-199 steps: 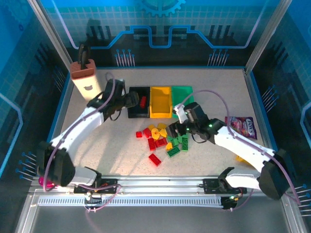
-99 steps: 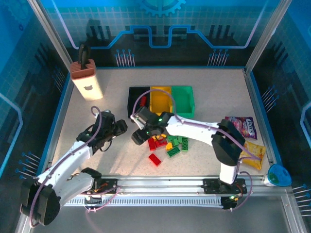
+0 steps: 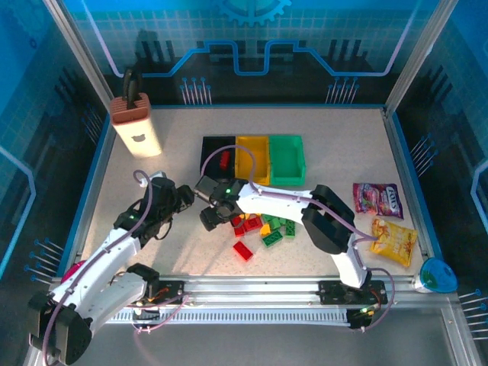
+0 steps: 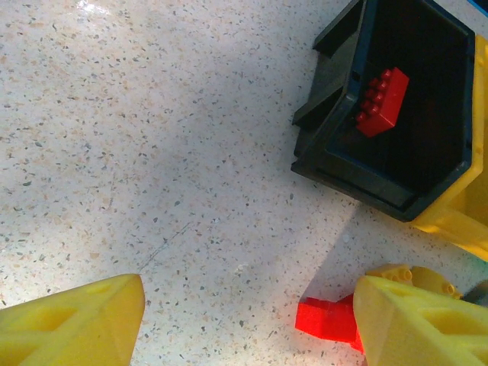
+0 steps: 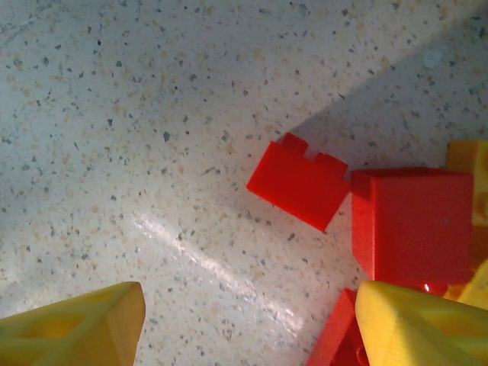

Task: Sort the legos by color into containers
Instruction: Pick up the lego from the center of the table.

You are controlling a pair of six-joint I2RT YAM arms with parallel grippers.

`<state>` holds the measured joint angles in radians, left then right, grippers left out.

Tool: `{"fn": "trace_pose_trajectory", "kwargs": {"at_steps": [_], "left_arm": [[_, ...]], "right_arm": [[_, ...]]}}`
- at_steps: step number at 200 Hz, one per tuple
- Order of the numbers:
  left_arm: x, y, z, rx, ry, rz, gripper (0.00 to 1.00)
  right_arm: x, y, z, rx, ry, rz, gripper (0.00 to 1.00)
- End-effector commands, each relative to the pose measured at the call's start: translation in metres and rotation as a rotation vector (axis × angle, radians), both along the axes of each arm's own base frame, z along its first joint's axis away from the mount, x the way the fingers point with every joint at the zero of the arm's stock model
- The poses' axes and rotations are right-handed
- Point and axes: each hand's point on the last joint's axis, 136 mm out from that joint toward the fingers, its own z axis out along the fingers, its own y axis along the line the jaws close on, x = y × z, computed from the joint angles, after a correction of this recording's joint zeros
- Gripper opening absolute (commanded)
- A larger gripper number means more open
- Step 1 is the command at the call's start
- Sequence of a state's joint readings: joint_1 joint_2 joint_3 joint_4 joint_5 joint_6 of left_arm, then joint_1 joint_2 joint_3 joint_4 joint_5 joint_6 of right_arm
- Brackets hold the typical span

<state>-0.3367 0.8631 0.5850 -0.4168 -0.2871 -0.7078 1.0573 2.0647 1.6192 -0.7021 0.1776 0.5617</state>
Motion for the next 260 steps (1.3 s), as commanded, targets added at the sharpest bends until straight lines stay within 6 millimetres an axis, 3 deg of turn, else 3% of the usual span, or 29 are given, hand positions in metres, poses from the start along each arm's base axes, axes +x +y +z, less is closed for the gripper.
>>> {"fn": "trace_pose_trajectory", "kwargs": {"at_steps": [1,107,178,220,260], "left_arm": [[-0.008,0.008,-0.005,0.018,0.012,0.033,0.73],[-0.013,0.017,0.003,0.044,-0.011,0.054,0.72],[-0.012,0.017,0.003,0.048,-0.013,0.054,0.72],[-0.01,0.016,0.005,0.048,-0.019,0.052,0.72],[-0.009,0.017,0.007,0.05,-0.024,0.054,0.71]], "right_arm": [[0.004,-0.002,-0.007,-0.042,0.02,-0.037,0.74],[0.032,0.0,-0.039,-0.116,0.026,-0.116,0.71],[0.029,-0.002,-0.05,-0.156,0.035,-0.119,0.58],[0.03,-0.001,-0.051,-0.16,0.025,-0.122,0.52],[0.034,0.002,-0.034,-0.142,-0.007,-0.115,0.41]]}}
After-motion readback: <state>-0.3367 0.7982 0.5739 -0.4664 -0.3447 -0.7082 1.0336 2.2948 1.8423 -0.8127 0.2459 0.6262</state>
